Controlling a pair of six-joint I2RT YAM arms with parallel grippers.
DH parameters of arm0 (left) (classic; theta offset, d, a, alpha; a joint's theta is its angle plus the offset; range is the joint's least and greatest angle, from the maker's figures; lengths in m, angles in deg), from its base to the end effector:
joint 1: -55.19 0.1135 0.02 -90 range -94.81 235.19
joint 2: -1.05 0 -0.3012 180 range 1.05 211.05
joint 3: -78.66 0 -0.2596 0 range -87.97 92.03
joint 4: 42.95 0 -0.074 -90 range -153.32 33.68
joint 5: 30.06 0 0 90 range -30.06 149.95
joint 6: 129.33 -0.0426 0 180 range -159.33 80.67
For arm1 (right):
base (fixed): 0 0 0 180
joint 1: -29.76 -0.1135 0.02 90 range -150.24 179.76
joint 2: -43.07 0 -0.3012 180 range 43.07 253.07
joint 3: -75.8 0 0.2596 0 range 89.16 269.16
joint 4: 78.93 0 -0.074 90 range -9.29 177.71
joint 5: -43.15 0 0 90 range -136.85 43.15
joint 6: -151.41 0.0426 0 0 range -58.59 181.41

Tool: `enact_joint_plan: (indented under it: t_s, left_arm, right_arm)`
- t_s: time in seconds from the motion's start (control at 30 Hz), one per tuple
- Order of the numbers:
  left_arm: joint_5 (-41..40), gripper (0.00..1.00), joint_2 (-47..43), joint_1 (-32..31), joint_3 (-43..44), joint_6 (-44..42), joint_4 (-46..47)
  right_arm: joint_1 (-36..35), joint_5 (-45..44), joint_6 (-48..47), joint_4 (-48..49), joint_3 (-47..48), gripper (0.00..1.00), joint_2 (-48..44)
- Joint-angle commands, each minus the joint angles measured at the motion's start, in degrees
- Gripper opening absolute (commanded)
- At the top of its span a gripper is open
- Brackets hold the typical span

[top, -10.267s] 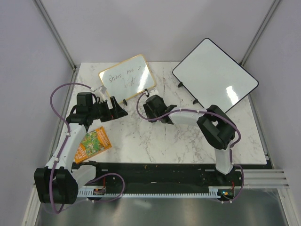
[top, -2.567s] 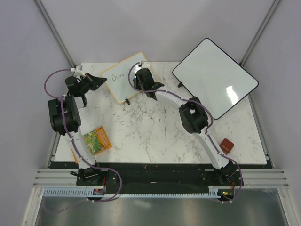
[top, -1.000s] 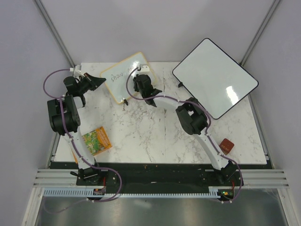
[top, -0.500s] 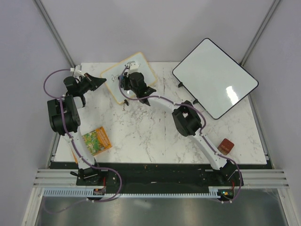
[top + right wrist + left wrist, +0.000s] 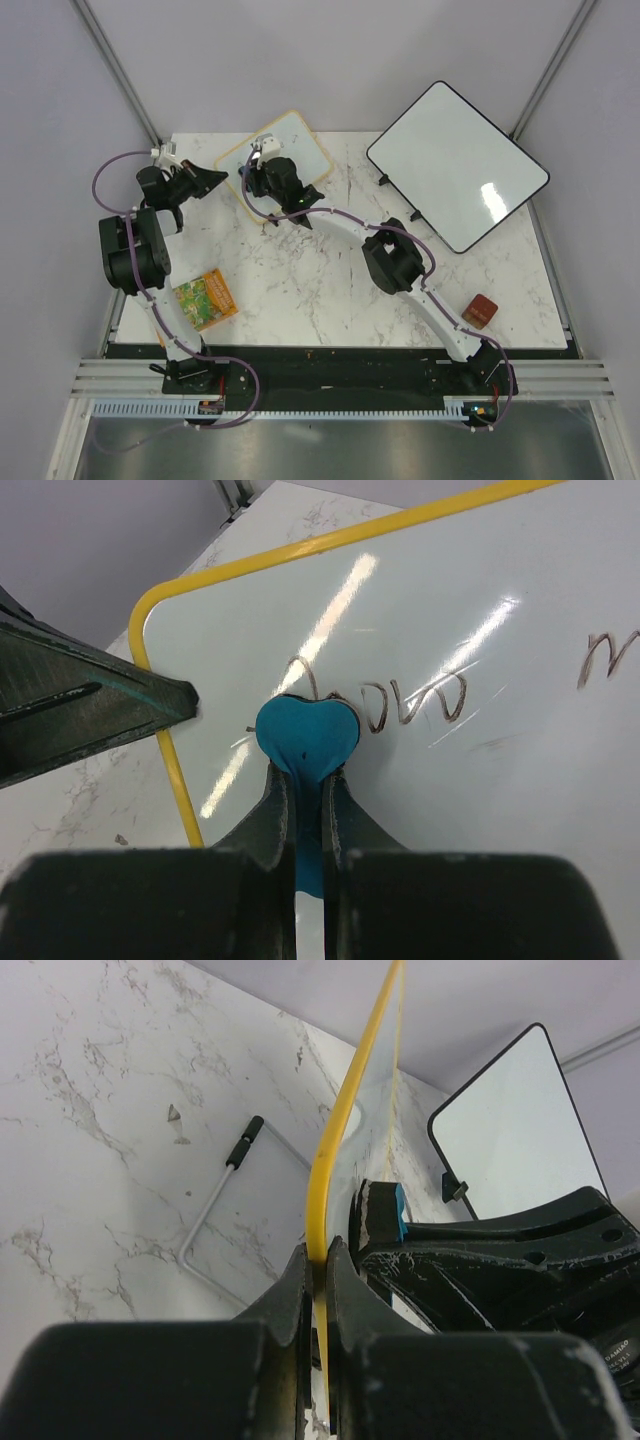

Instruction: Erase the whiteboard

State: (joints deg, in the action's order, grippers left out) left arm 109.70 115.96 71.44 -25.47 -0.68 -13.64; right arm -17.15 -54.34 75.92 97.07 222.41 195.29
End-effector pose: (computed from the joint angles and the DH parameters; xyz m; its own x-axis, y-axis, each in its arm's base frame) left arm 0.4397 0.0943 0.2060 -0.4649 -0.5558 -0.6892 0.3216 0.6192 -0.7163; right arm 0.4546 0.4778 0.2091 -0.2698 0.0752 -0.9600 -0.5874 0.7771 0.2260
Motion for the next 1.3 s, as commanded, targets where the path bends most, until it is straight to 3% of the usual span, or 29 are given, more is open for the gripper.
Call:
enact_joint_plan:
  t_s: [0.0, 0.4, 0.7, 1.03, 1.27]
  left_arm:
    - [1.31, 0.02, -3.64, -1.13, -3.00, -5.69, -4.35]
    - [2.01, 0.02, -7.33, -2.10, -5.90, -9.12, -9.54]
    - [1.92, 0.02, -7.86, -3.51, -6.34, -11.06, -10.95]
    - [2.27, 0.02, -10.93, -3.86, -8.01, -12.90, -13.31]
    - [2.63, 0.02, -13.40, -3.95, -9.33, -13.43, -14.64]
  right_arm:
    - [-0.19, 1.07, -0.27, 2.67, 1.40, 0.00, -1.49]
    - [-1.51, 4.85, -0.79, 4.17, 3.93, 0.00, -0.18]
    - [-1.69, -6.74, -1.23, -1.27, 8.51, 0.00, 3.17]
    - [3.50, -0.34, 5.97, -1.20, 4.65, 0.00, 2.99]
    - [6.22, -1.39, 8.78, -2.42, 0.70, 0.00, 2.64]
